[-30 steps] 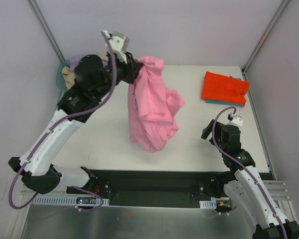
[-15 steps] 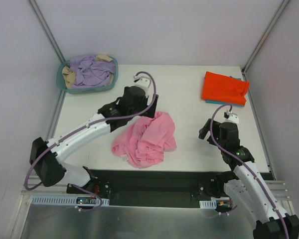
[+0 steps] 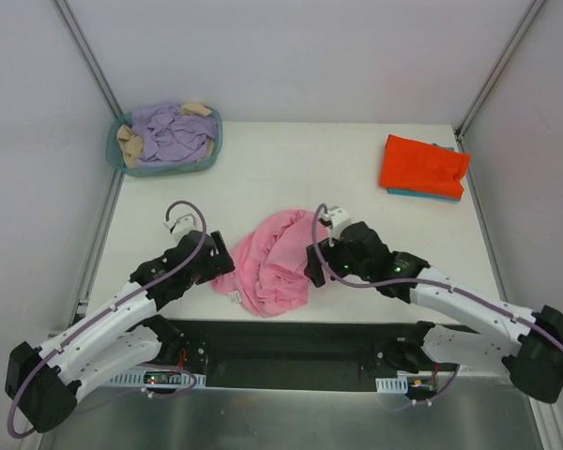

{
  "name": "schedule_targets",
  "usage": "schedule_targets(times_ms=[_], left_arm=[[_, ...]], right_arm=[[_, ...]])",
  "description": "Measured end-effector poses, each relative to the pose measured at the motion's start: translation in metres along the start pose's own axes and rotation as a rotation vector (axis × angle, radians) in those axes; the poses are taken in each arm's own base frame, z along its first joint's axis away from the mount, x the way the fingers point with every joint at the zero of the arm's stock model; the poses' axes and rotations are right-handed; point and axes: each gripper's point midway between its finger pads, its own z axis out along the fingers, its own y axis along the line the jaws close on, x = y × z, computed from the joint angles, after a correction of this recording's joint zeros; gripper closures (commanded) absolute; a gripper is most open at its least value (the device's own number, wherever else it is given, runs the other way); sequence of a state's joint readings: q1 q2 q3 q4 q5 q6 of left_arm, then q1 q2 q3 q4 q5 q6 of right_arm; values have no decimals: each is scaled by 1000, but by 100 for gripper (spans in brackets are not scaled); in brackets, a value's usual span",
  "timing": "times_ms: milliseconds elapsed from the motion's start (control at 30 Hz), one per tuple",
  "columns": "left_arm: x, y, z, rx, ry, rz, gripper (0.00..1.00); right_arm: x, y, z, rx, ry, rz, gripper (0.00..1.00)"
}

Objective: Fold and stack the t-shirts
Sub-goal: Flatten out the tshirt

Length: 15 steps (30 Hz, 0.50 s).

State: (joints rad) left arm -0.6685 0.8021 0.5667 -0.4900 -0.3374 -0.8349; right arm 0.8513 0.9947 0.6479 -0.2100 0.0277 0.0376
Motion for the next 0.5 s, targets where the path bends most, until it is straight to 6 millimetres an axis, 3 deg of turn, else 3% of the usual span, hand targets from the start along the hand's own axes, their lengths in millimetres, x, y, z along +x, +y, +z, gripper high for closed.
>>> schedule_targets(times_ms=[167,267,367,500], left_arm=[[35,30,13,-93,114,-119,1],[42,37,17,-136,147,-154,1],[46,33,22,-131,169,-161,1],[54,23,33,-107,209,-166,1]], right_arm=[[-23,55,30,-29,41,-183,15],[-27,71,49,5,67,-259,20],[-23,69,64,66,111,-303,26],[-16,52,76,176,160,-338,48]])
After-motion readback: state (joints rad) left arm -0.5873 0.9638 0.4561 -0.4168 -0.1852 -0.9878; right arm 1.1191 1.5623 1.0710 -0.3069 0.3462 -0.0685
